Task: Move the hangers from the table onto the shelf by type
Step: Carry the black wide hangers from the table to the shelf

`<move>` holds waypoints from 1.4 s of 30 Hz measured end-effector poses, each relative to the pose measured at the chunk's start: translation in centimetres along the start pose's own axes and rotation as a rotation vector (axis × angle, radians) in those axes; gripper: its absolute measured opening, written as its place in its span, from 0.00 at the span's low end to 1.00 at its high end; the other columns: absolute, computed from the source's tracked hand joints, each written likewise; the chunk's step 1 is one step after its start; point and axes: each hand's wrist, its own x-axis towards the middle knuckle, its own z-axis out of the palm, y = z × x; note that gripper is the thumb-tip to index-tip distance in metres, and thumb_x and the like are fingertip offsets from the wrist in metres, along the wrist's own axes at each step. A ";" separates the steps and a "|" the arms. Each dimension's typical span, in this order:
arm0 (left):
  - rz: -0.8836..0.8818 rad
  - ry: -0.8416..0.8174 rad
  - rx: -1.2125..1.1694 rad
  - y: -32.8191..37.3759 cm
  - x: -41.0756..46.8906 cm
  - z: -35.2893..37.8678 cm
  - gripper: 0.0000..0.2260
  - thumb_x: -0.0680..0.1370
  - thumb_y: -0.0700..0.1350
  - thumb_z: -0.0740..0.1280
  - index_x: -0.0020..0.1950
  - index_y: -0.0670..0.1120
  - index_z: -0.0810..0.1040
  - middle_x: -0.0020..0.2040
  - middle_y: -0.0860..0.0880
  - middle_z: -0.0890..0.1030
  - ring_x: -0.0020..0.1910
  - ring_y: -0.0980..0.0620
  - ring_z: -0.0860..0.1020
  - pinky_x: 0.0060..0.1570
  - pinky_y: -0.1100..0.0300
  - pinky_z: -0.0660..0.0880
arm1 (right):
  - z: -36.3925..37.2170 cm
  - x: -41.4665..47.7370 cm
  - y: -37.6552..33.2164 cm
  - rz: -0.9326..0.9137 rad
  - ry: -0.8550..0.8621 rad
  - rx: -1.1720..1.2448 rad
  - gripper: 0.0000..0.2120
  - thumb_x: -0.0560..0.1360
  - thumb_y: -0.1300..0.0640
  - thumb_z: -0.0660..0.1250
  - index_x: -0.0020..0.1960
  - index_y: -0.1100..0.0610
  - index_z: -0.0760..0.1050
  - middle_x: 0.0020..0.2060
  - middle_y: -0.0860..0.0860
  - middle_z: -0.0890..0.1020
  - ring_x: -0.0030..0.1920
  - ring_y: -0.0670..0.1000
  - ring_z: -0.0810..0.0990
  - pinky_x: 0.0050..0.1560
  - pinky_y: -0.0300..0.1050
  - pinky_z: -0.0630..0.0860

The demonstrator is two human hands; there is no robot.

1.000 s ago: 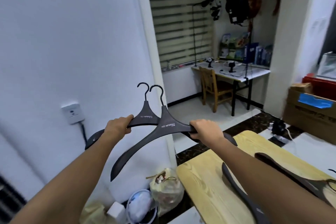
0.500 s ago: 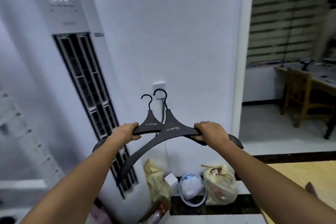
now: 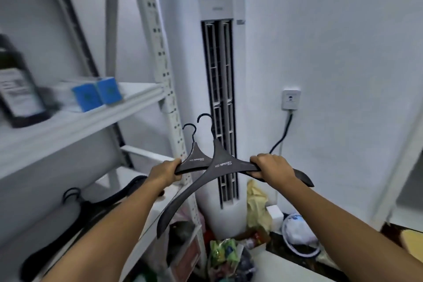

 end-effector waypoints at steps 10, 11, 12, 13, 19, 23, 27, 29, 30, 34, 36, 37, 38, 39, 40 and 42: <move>0.046 0.019 -0.011 2.9 0.1 -3.6 0.13 0.78 0.49 0.63 0.60 0.46 0.72 0.58 0.44 0.79 0.57 0.41 0.77 0.51 0.54 0.72 | 0.6 -0.7 -4.6 -0.114 -0.018 -0.015 0.15 0.76 0.42 0.63 0.55 0.51 0.72 0.53 0.50 0.79 0.54 0.55 0.80 0.47 0.49 0.73; 0.065 0.016 0.008 3.5 0.2 -3.6 0.13 0.78 0.50 0.64 0.60 0.47 0.72 0.58 0.45 0.79 0.57 0.42 0.77 0.50 0.54 0.72 | 0.4 -0.9 -3.9 -0.097 -0.014 -0.002 0.15 0.76 0.42 0.63 0.56 0.51 0.72 0.53 0.50 0.79 0.53 0.55 0.80 0.47 0.49 0.73; 0.081 0.011 0.020 4.1 0.2 -3.5 0.12 0.77 0.50 0.63 0.59 0.47 0.72 0.56 0.45 0.79 0.56 0.42 0.77 0.49 0.54 0.73 | 0.3 -1.2 -3.1 -0.076 -0.009 0.018 0.14 0.76 0.43 0.63 0.56 0.51 0.72 0.52 0.50 0.79 0.53 0.55 0.80 0.48 0.49 0.73; 0.092 0.008 0.026 4.5 0.2 -3.4 0.12 0.77 0.50 0.63 0.58 0.47 0.72 0.55 0.45 0.80 0.55 0.42 0.78 0.48 0.54 0.73 | 0.1 -1.4 -2.5 -0.054 -0.004 0.034 0.14 0.76 0.43 0.63 0.55 0.51 0.73 0.52 0.50 0.80 0.53 0.55 0.80 0.48 0.49 0.73; 0.079 -0.003 0.056 6.5 -0.3 -1.9 0.12 0.77 0.48 0.62 0.58 0.45 0.71 0.54 0.43 0.79 0.54 0.40 0.77 0.47 0.53 0.72 | -0.2 -2.3 0.0 -0.035 0.027 0.052 0.14 0.77 0.43 0.64 0.56 0.51 0.73 0.50 0.50 0.80 0.51 0.54 0.80 0.47 0.47 0.73; 0.022 -0.009 0.002 6.4 -1.2 -0.6 0.12 0.76 0.47 0.63 0.57 0.44 0.71 0.55 0.41 0.79 0.55 0.40 0.77 0.50 0.51 0.73 | -0.1 -2.2 0.7 -0.063 0.024 0.042 0.14 0.77 0.43 0.63 0.57 0.51 0.73 0.50 0.50 0.80 0.50 0.54 0.80 0.46 0.46 0.72; -0.062 -0.035 -0.045 5.1 -2.9 0.9 0.12 0.77 0.48 0.64 0.58 0.45 0.71 0.57 0.43 0.79 0.56 0.41 0.77 0.51 0.53 0.73 | 0.2 -1.9 0.2 -0.121 -0.008 0.082 0.13 0.77 0.44 0.64 0.56 0.51 0.74 0.47 0.51 0.81 0.48 0.55 0.80 0.44 0.46 0.71; -0.112 -0.057 -0.049 3.9 -3.9 1.7 0.13 0.77 0.50 0.64 0.58 0.46 0.71 0.57 0.43 0.79 0.57 0.41 0.77 0.51 0.55 0.73 | 0.4 -1.7 -0.3 -0.146 -0.022 0.094 0.12 0.77 0.45 0.64 0.54 0.52 0.74 0.46 0.51 0.80 0.48 0.56 0.80 0.42 0.46 0.70; -0.134 -0.064 -0.055 3.4 -4.4 2.1 0.13 0.77 0.50 0.64 0.58 0.46 0.72 0.57 0.43 0.79 0.57 0.41 0.77 0.51 0.55 0.72 | 0.4 -1.6 -0.6 -0.163 -0.034 0.096 0.12 0.77 0.45 0.64 0.53 0.52 0.74 0.45 0.51 0.80 0.47 0.56 0.80 0.42 0.46 0.70; -0.167 -0.052 -0.032 2.2 -6.1 2.4 0.13 0.77 0.51 0.64 0.57 0.46 0.72 0.57 0.42 0.78 0.56 0.40 0.77 0.49 0.56 0.70 | 0.5 -1.2 -2.8 -0.258 -0.086 0.086 0.13 0.77 0.43 0.63 0.52 0.52 0.74 0.45 0.52 0.81 0.48 0.56 0.80 0.43 0.46 0.71; -0.163 -0.051 0.018 2.0 -6.8 2.5 0.14 0.77 0.51 0.63 0.59 0.46 0.71 0.57 0.42 0.78 0.56 0.40 0.77 0.48 0.55 0.70 | 0.5 -1.0 -3.7 -0.309 -0.097 0.080 0.14 0.77 0.43 0.63 0.51 0.54 0.74 0.44 0.52 0.81 0.47 0.56 0.80 0.43 0.46 0.71; -0.161 -0.051 0.046 1.9 -7.3 2.7 0.14 0.77 0.51 0.63 0.59 0.45 0.70 0.58 0.41 0.78 0.57 0.39 0.76 0.49 0.54 0.71 | 0.4 -0.9 -4.0 -0.333 -0.094 0.075 0.14 0.77 0.43 0.63 0.51 0.54 0.74 0.44 0.52 0.80 0.47 0.56 0.79 0.43 0.47 0.70; -0.156 -0.054 0.070 1.7 -7.7 2.9 0.14 0.77 0.51 0.63 0.59 0.45 0.70 0.58 0.41 0.78 0.57 0.39 0.76 0.49 0.53 0.71 | 0.3 -0.8 -4.2 -0.350 -0.085 0.070 0.14 0.77 0.42 0.63 0.51 0.54 0.74 0.44 0.52 0.80 0.47 0.56 0.79 0.42 0.47 0.70; -0.154 -0.060 0.087 1.6 -8.1 3.1 0.15 0.78 0.52 0.63 0.59 0.45 0.70 0.58 0.41 0.77 0.58 0.39 0.76 0.50 0.52 0.71 | 0.2 -0.7 -4.3 -0.363 -0.077 0.066 0.14 0.77 0.42 0.62 0.50 0.53 0.73 0.44 0.52 0.79 0.47 0.56 0.79 0.42 0.47 0.70; -0.154 -0.066 0.098 1.4 -8.5 3.4 0.15 0.78 0.52 0.63 0.59 0.45 0.70 0.59 0.41 0.77 0.58 0.39 0.75 0.50 0.52 0.71 | 0.1 -0.6 -4.3 -0.369 -0.073 0.067 0.13 0.77 0.43 0.63 0.50 0.53 0.73 0.44 0.52 0.79 0.47 0.56 0.79 0.42 0.47 0.70; -0.160 -0.069 0.107 1.1 -9.3 3.6 0.15 0.77 0.52 0.63 0.60 0.45 0.70 0.59 0.41 0.76 0.58 0.39 0.76 0.50 0.52 0.71 | 0.2 -0.4 -4.3 -0.372 -0.080 0.077 0.12 0.76 0.44 0.64 0.49 0.52 0.73 0.43 0.51 0.78 0.47 0.57 0.79 0.41 0.47 0.69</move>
